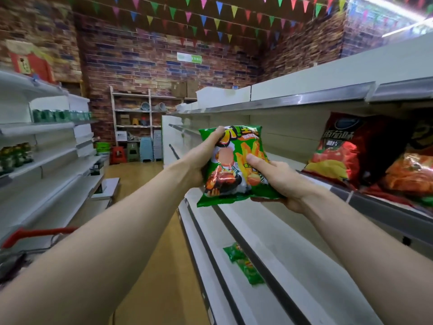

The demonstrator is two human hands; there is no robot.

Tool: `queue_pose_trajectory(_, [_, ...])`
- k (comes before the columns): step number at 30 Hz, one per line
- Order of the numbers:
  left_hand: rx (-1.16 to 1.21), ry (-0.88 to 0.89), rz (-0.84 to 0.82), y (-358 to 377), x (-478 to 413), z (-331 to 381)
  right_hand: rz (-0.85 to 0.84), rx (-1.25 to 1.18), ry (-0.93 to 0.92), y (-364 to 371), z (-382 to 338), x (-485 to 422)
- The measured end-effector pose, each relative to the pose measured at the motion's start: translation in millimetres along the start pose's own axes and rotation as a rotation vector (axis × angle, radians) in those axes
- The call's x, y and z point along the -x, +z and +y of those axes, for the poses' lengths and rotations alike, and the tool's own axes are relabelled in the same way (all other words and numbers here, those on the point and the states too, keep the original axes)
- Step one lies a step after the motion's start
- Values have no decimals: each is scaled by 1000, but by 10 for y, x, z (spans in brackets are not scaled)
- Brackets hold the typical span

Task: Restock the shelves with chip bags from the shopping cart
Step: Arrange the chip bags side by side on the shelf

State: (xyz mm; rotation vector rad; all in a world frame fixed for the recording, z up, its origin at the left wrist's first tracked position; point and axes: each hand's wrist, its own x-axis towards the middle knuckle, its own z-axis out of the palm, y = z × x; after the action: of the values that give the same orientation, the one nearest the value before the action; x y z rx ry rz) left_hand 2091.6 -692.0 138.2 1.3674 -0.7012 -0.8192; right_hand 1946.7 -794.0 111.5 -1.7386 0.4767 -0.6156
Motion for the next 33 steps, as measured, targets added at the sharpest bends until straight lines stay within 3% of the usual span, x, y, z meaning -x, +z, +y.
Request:
queue_pose_trajectory(7, [-8,-18,-69,-42,-1186,70,139,-14,24,-109,169,-825])
queue_pose_trajectory(12, [-146,-81,-257,97,-1994,241,446,-20,79,-271,227,-1392])
queue_pose_trajectory(18, [-227,-20,-471,308,-2771,298,717,11,144,-465,246,-1916])
queue_pose_trajectory(27, [-174,76,-594,820,-3524,122,909,192,210,-826,244,-2183])
queue_pose_trajectory(33, [-209,148,-741,1207,-3713,158,1038,145,221,-1098,282,-2306])
